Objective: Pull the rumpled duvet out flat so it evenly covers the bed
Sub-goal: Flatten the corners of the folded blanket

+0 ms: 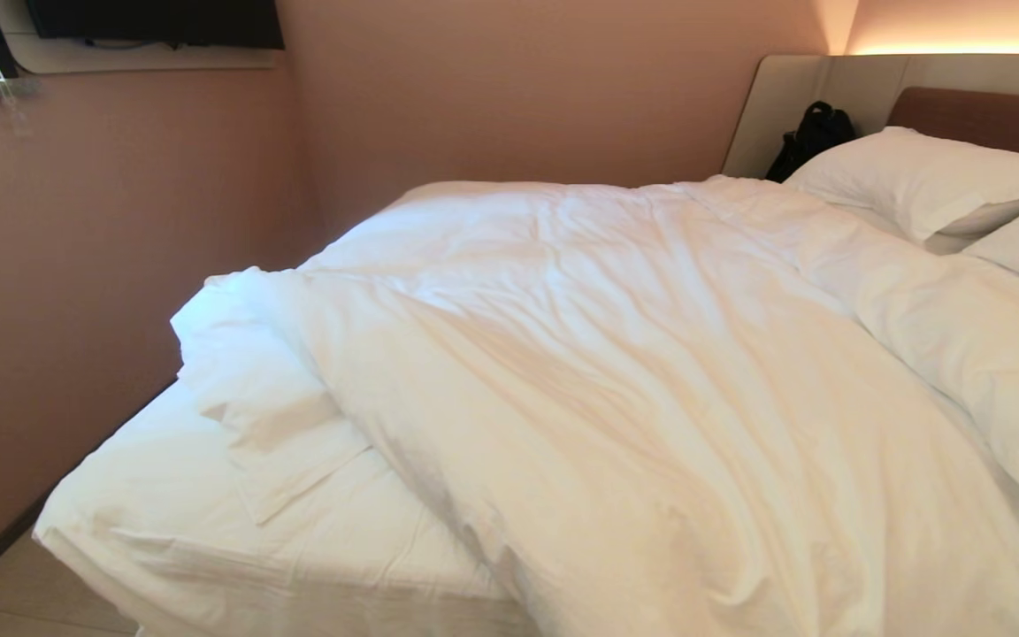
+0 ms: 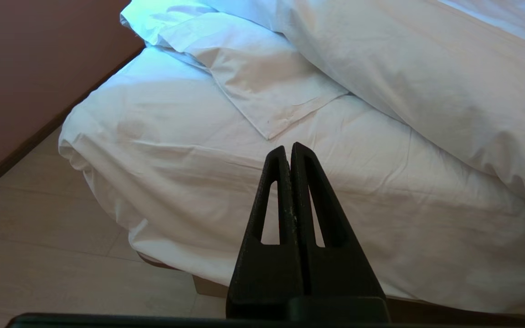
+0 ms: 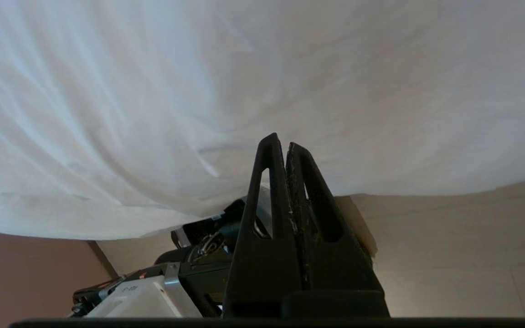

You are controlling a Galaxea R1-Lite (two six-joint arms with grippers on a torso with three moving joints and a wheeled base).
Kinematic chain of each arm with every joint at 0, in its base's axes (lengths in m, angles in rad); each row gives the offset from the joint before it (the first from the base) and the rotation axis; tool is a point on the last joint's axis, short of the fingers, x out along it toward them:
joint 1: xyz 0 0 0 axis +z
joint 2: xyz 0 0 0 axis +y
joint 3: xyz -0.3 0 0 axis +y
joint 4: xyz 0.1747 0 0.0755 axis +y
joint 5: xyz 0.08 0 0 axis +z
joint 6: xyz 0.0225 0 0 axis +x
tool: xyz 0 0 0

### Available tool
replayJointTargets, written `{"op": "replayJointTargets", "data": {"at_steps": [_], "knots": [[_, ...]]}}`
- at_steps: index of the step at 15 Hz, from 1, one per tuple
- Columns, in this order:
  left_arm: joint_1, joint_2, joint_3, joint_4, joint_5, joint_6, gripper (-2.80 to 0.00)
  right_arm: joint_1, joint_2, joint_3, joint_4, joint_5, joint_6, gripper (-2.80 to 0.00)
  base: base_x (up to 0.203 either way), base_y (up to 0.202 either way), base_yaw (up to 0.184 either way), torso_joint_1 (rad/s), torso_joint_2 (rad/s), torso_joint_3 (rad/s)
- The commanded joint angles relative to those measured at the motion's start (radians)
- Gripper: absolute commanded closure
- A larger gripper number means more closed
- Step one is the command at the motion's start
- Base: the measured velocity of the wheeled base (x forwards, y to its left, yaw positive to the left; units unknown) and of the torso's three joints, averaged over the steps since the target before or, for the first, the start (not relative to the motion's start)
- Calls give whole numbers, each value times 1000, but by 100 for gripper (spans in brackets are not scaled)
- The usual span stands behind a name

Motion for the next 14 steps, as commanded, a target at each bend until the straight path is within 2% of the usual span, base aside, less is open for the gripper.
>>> {"op": "replayJointTargets", "data": {"at_steps": [1,3,6,8,12,14], "knots": [[0,1,0,0,1,-1,0,-1,42,50,-191,-104,87,0,0,0,0,0,0,0],[0,1,0,0,1,-1,0,0,70,96,-297,-122,135,0,0,0,0,0,0,0],[0,1,0,0,1,-1,0,0,122,276,-630,-114,150,0,0,0,0,0,0,0],[0,1,0,0,1,-1,0,-1,148,361,-774,-101,148,0,0,0,0,0,0,0],[0,1,0,0,1,-1,0,-55,153,337,-785,-117,114,0,0,0,0,0,0,0],[0,1,0,0,0,-1,0,-94,152,304,-785,-160,104,0,0,0,0,0,0,0]]}}
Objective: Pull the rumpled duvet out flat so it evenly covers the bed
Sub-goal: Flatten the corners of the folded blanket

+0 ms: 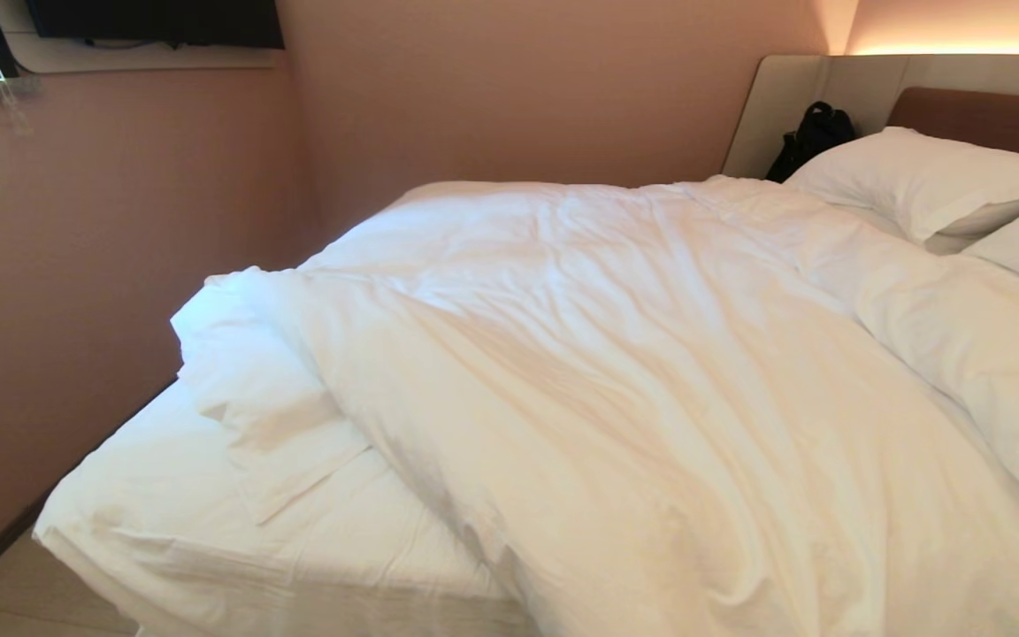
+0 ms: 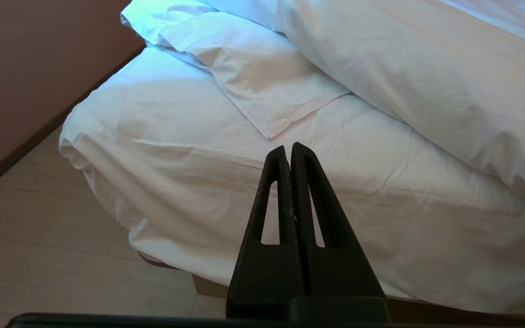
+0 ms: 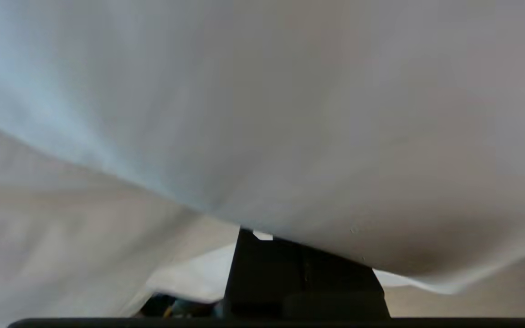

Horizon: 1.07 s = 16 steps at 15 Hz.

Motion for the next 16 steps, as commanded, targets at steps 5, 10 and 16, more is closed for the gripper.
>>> {"op": "replayJointTargets", "data": {"at_steps": [5,10,16], "knots": [[0,1,0,0,0,-1,0,-109,-15,-103,-158,-135,-42,0,0,0,0,0,0,0],[0,1,0,0,1,-1,0,-151,-97,-106,151,26,-184,0,0,0,0,0,0,0],[0,1,0,0,1,-1,0,-138,-312,-229,701,333,-318,0,0,0,0,0,0,0]]}}
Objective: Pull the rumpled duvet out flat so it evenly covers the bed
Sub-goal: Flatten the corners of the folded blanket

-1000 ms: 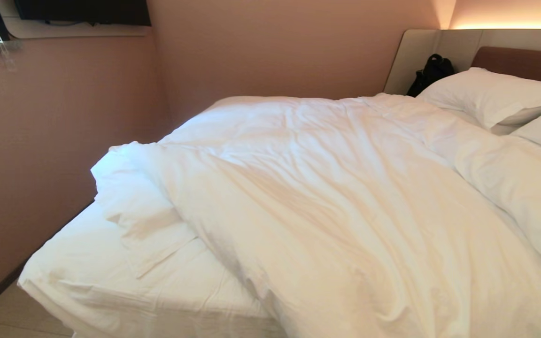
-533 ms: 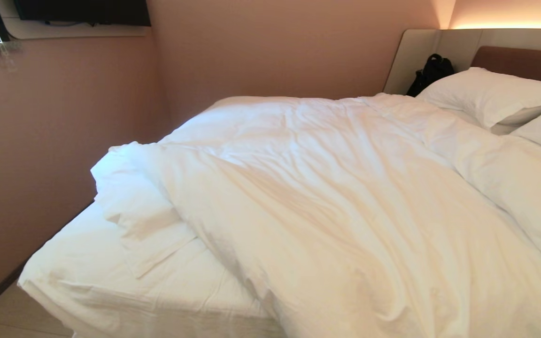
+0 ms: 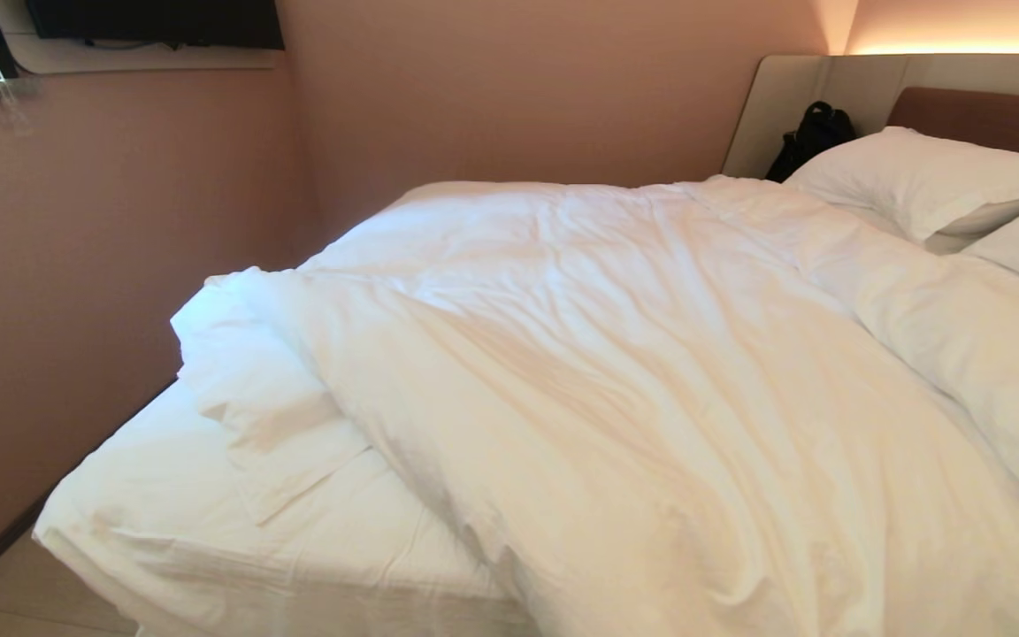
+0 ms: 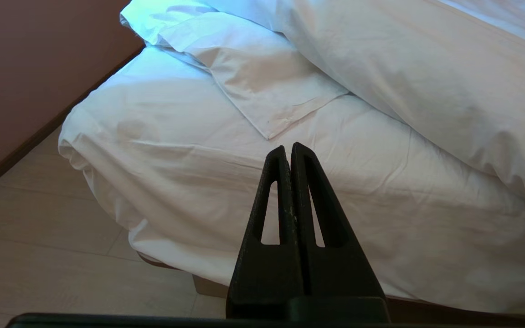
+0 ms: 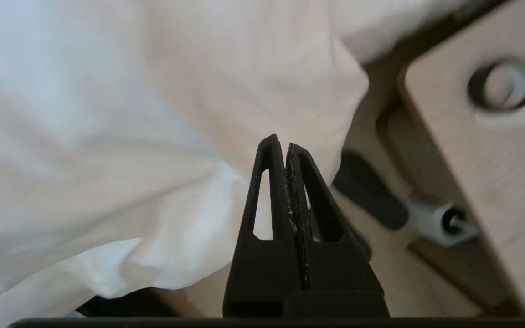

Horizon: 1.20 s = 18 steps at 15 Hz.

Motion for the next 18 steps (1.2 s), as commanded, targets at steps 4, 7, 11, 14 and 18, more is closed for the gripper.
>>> {"op": "replayJointTargets", "data": {"at_steps": [4,7,11,14,18], "knots": [[0,1,0,-1,-1,-1,0,209,-284,-80,893,376,-54,0,0,0,0,0,0,0],[0,1,0,-1,0,-1,0,312,-364,-91,925,391,15,0,0,0,0,0,0,0],[0,1,0,-1,1,1,0,731,-611,-134,925,356,365,0,0,0,0,0,0,0],[0,1,0,2,-1,9,0,767,-754,-121,914,241,566,0,0,0,0,0,0,0],[0,1,0,-1,1,6,0,767,-934,67,733,131,596,0,0,0,0,0,0,0]]}}
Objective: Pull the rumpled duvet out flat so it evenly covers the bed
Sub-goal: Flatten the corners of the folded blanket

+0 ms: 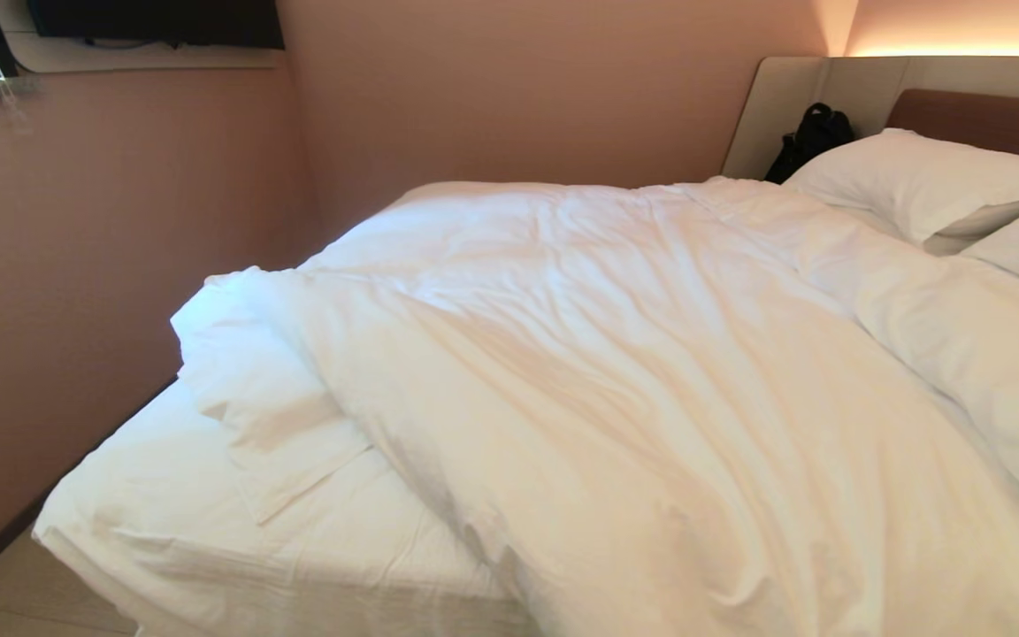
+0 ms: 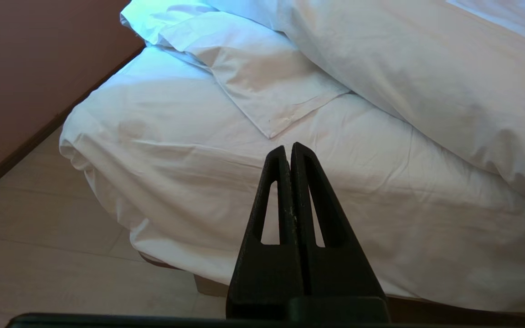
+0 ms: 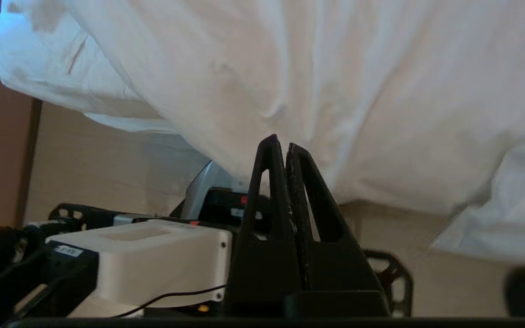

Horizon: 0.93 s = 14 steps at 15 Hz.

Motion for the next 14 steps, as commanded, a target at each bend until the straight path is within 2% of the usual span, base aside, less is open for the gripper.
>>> {"op": "replayJointTargets", "data": {"at_steps": [1,3,5,9,10,12,14], "knots": [[0,0,0,-1,1,-3,0,2,-221,200,-175,-169,252,0,0,0,0,0,0,0],[0,0,0,-1,1,-3,0,2,-397,395,-332,-209,247,0,0,0,0,0,0,0],[0,0,0,-1,1,-3,0,4,-495,527,-420,-235,242,0,0,0,0,0,0,0],[0,0,0,-1,1,-2,0,5,-517,554,-466,-262,251,0,0,0,0,0,0,0],[0,0,0,-1,1,0,0,5,-544,601,-518,-293,268,0,0,0,0,0,0,0],[0,0,0,-1,1,1,0,5,-625,778,-638,-356,297,0,0,0,0,0,0,0],[0,0,0,-1,1,1,0,5,-670,839,-720,-405,321,0,0,0,0,0,0,0]]}}
